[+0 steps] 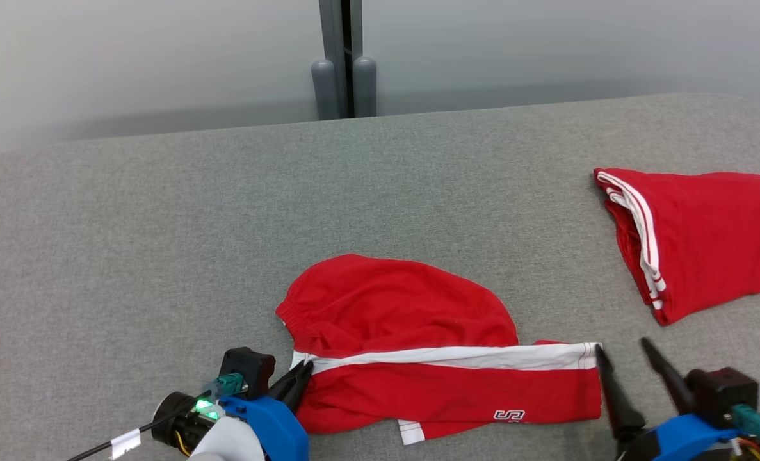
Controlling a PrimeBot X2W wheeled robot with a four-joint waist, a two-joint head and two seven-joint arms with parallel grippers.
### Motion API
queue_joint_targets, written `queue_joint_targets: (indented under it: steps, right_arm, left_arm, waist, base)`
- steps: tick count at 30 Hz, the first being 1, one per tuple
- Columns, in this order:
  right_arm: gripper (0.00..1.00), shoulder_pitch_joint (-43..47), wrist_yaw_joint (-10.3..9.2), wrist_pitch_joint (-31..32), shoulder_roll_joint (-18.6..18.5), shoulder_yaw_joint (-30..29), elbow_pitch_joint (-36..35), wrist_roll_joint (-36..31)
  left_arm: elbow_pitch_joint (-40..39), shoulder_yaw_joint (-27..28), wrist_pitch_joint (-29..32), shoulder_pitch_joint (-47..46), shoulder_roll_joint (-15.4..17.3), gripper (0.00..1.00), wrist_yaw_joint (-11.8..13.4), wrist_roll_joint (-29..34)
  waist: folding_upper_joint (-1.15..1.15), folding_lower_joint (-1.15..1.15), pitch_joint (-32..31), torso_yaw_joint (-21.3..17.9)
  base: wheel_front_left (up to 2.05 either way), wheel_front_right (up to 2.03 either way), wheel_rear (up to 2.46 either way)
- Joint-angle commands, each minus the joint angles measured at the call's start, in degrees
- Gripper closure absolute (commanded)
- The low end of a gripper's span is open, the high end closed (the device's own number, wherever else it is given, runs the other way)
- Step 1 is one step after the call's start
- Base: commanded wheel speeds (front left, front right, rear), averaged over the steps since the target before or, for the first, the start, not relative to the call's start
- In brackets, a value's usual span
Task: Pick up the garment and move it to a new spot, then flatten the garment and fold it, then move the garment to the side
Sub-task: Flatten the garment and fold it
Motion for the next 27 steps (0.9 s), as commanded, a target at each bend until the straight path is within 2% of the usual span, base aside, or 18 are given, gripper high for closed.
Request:
queue_joint_targets:
  steps: [1, 9, 10, 11, 12, 20, 27]
  right_arm:
    - [0.0, -0.9, 0.0, 0.0, -0.6, 1.3, 1.7, 0.5]
    - [0.0, -4.9, 0.0, -1.2, -1.4, 7.4, 10.3, 3.7]
    - [0.27, -5.1, 0.0, -1.2, -1.7, 8.1, 10.7, 4.1]
    - [0.58, -5.3, 0.0, -1.5, -2.1, 8.5, 10.8, 4.4]
    - [1.0, -5.6, 0.0, -1.7, -2.4, 8.7, 10.8, 4.6]
    - [1.0, -6.8, -0.01, -4.7, -3.8, 8.3, 7.2, 4.1]
    - [1.0, -10.3, -0.01, -7.0, -6.8, 6.4, -2.6, 3.1]
  left_arm:
    - [0.1, 0.0, -0.1, -1.0, 0.2, 1.0, 0.3, 0.3]
    - [-0.6, -0.2, -0.6, -1.7, 0.3, 1.0, 0.8, 0.5]
    - [-0.7, -0.2, -0.8, -1.6, 0.3, 1.0, 0.9, 0.5]
    - [-0.7, -0.1, -1.0, -1.6, 0.4, 1.0, 0.9, 0.5]
    - [-0.7, 0.1, -1.4, -1.6, 0.4, 1.0, 1.0, 0.4]
    - [-3.1, 1.8, -5.7, -2.8, 1.0, 1.0, 2.3, 1.0]
    - [-13.8, 5.2, -9.0, -5.2, 3.2, 1.0, 5.5, 2.9]
  waist:
    - [0.0, 0.0, 0.3, 0.4]
    - [0.0, 0.0, 1.5, 1.4]
    - [0.0, 0.0, 1.5, 1.5]
    - [0.0, 0.0, 1.6, 1.4]
    - [0.0, 0.0, 1.7, 1.4]
    - [0.0, 0.0, 1.1, 1.0]
    - [0.0, 0.0, -2.5, 0.9]
  base:
    - [0.0, 0.0, 0.0]
    - [0.0, 0.0, 0.0]
    - [0.0, 0.0, 0.0]
    - [0.0, 0.0, 0.0]
    - [0.0, 0.0, 0.0]
    - [0.0, 0.0, 0.0]
    - [0.0, 0.0, 0.0]
